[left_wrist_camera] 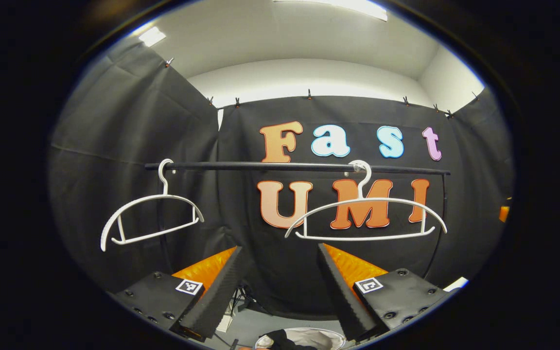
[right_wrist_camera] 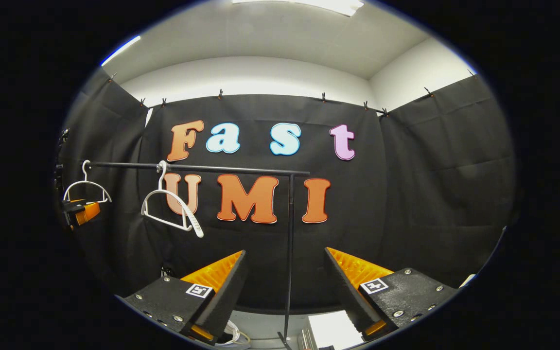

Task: Grasp the clothes on the hanger with both hands and then place them into the laundry hamper below.

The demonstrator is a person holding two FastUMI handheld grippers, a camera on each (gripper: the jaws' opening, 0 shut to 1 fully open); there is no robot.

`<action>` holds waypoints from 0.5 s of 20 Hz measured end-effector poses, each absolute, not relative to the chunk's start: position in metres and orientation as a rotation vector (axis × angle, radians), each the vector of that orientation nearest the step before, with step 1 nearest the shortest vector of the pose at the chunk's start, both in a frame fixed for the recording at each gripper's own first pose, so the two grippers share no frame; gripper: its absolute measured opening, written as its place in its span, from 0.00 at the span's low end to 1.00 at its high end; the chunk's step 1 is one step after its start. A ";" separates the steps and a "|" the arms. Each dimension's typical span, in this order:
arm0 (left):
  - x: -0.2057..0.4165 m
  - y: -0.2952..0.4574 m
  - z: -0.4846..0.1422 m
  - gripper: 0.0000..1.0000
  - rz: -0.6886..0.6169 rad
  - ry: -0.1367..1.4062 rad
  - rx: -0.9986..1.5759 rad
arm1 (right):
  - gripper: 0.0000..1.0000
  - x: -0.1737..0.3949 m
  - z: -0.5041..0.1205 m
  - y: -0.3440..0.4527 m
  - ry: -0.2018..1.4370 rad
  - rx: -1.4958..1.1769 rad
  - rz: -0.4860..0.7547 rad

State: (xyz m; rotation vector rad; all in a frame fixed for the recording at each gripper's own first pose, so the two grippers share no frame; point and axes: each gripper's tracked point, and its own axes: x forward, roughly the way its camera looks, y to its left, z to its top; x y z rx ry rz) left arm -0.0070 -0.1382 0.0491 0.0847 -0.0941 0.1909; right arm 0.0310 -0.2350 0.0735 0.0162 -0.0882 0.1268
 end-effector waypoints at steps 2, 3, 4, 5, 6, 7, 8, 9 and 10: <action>-0.007 -0.137 0.050 0.96 0.191 -0.094 0.079 | 0.94 0.029 0.073 -0.234 -0.086 0.019 0.128; -0.007 -0.137 0.049 0.96 0.188 -0.092 0.078 | 0.94 0.029 0.072 -0.233 -0.084 0.020 0.129; -0.006 -0.136 0.048 0.96 0.188 -0.087 0.077 | 0.94 0.029 0.071 -0.232 -0.085 0.020 0.128; -0.006 -0.135 0.048 0.96 0.191 -0.083 0.078 | 0.95 0.030 0.072 -0.231 -0.085 0.020 0.128; -0.005 -0.134 0.046 0.96 0.193 -0.082 0.079 | 0.95 0.030 0.072 -0.231 -0.084 0.020 0.129; -0.005 -0.134 0.046 0.96 0.194 -0.083 0.077 | 0.95 0.030 0.071 -0.229 -0.083 0.020 0.130; -0.004 -0.135 0.046 0.96 0.191 -0.085 0.075 | 0.95 0.030 0.070 -0.229 -0.081 0.021 0.130; -0.003 -0.136 0.046 0.96 0.189 -0.085 0.072 | 0.95 0.030 0.070 -0.227 -0.080 0.021 0.131; -0.002 -0.135 0.047 0.98 0.188 -0.085 0.070 | 0.95 0.030 0.069 -0.226 -0.079 0.022 0.131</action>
